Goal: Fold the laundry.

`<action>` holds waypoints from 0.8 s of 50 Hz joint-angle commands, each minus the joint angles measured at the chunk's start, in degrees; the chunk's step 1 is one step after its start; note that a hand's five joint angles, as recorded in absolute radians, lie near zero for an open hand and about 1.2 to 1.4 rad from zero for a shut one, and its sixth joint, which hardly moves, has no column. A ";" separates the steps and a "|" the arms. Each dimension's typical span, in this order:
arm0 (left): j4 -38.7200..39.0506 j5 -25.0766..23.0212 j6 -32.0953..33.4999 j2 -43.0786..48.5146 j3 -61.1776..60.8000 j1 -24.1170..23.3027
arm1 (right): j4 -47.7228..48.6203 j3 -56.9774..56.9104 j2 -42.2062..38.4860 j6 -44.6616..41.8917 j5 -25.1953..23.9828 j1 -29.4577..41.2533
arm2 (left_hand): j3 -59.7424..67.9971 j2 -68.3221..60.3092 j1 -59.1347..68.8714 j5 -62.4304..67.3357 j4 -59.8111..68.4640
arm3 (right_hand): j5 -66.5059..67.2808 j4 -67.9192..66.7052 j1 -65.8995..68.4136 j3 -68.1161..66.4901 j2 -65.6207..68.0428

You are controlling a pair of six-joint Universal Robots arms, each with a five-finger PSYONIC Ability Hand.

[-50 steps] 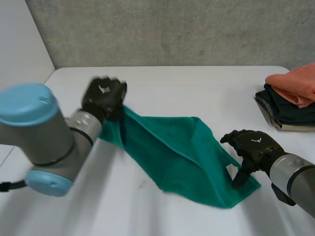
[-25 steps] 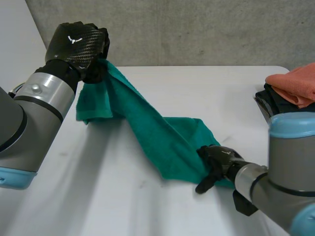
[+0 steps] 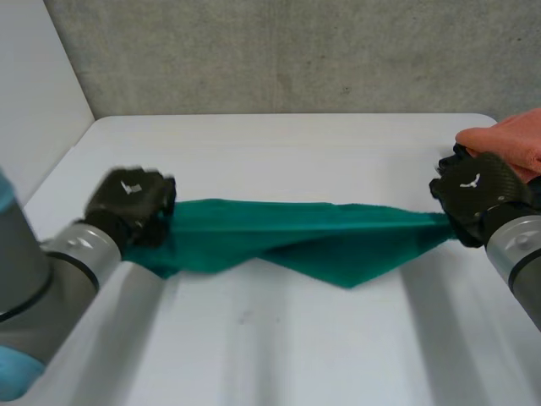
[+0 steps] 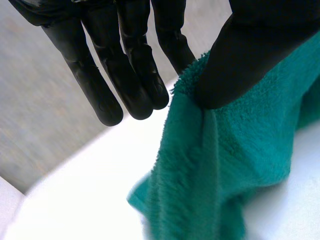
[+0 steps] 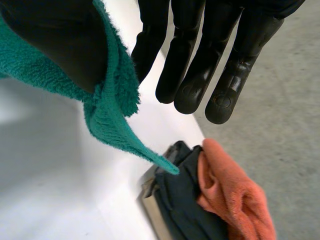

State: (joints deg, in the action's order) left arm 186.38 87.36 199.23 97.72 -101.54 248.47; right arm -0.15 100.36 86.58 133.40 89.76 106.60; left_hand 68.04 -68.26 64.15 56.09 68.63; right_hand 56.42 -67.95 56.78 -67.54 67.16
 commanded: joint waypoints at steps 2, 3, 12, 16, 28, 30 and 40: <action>6.16 -0.09 6.51 14.75 8.25 0.43 | 1.12 -10.52 -14.75 0.46 -0.29 1.32 | 11.96 -11.74 15.85 13.91 11.37 | 13.58 -12.05 23.22 -12.46 12.84; 7.23 0.00 6.96 15.74 9.94 0.52 | 1.56 -12.62 -16.42 0.46 -0.20 1.67 | 11.96 -11.74 15.85 13.91 11.37 | 13.58 -12.05 23.22 -12.46 12.84; 25.48 0.17 8.55 20.23 34.62 1.84 | 24.69 -38.28 -26.89 0.11 1.03 3.52 | 11.96 -11.74 15.85 13.91 11.37 | 13.58 -12.05 23.22 -12.46 12.84; 33.67 0.44 8.46 19.97 37.38 2.28 | 39.68 -40.94 -26.37 -0.42 1.39 3.87 | 11.96 -11.74 15.85 13.91 11.37 | 13.58 -12.05 23.22 -12.46 12.84; 36.51 -0.35 7.67 11.71 17.97 3.25 | 31.54 -28.57 -22.42 -0.24 2.35 4.14 | 11.96 -11.74 15.85 13.91 11.37 | 13.58 -12.05 23.22 -12.46 12.84; 36.34 -0.44 7.67 10.92 14.10 3.16 | 27.87 -23.66 -21.46 0.02 3.22 4.05 | 11.96 -11.74 15.85 13.91 11.37 | 13.58 -12.05 23.22 -12.46 12.84; 36.42 -1.41 8.37 11.61 -4.37 2.63 | 20.28 -9.13 -21.80 7.83 3.85 3.44 | 11.96 -11.74 15.85 13.91 11.37 | 13.58 -12.05 23.22 -12.46 12.84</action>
State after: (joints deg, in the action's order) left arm 222.80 86.28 207.13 107.82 -98.33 251.29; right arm 22.65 84.15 65.65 135.47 93.92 110.51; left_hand 68.31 -68.55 64.15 56.09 68.81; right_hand 56.43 -67.98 56.78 -67.54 67.16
